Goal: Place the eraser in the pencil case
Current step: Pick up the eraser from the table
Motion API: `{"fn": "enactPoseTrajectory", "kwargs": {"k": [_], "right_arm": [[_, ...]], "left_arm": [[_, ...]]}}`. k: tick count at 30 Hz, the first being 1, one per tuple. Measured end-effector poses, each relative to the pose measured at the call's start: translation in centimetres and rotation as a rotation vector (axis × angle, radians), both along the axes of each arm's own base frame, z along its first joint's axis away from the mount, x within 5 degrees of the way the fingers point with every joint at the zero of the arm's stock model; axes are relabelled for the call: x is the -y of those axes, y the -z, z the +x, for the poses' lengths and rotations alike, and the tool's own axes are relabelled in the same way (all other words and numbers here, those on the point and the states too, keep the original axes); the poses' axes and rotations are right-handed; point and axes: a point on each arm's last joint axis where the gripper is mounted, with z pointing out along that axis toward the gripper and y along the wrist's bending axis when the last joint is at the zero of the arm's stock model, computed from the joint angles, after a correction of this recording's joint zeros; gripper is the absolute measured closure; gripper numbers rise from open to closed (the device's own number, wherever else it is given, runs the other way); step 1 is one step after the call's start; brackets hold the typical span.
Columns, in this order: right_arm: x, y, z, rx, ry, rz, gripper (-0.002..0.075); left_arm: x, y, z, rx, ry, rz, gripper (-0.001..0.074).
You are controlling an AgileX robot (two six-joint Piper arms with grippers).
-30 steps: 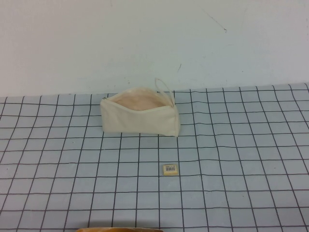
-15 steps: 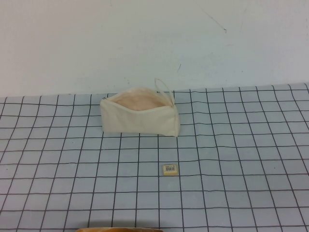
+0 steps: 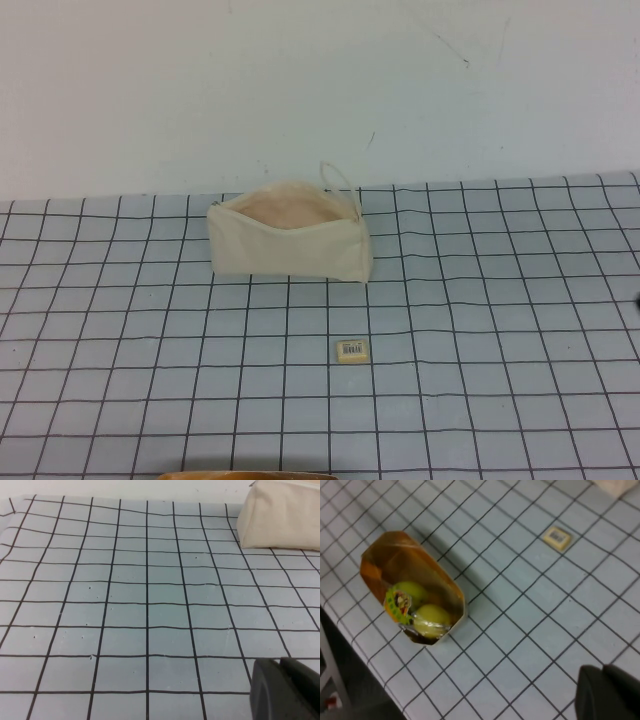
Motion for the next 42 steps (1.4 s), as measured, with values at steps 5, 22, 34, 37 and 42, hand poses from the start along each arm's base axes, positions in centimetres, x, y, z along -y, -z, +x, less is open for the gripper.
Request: {"fn": "enactPoseTrajectory", "kwargs": {"k": [5, 22, 34, 37, 42], "right_arm": [[-4.2, 0.2, 3.1, -0.049, -0.094, -0.143, 0.0727], [-22.4, 11.5, 12.1, -0.029, -0.586, -0.642, 0.0726], [-24.9, 18.3, 15.6, 0.155, -0.817, -0.726, 0.0293], [-24.8, 19.0, 16.7, 0.209, -0.776, -0.742, 0.0283], [-23.8, 20.3, 18.1, 0.195, -0.738, -0.745, 0.0318]], "left_arm": [[0.0, 0.0, 0.0, 0.0, 0.0, -0.004, 0.0736], [0.0, 0.0, 0.0, -0.001, 0.001, -0.013, 0.0736], [0.0, 0.0, 0.0, -0.001, 0.001, -0.015, 0.0736], [0.1, 0.0, 0.0, -0.001, 0.001, -0.017, 0.0736], [0.1, 0.0, 0.0, 0.001, 0.002, -0.022, 0.0736]]}}
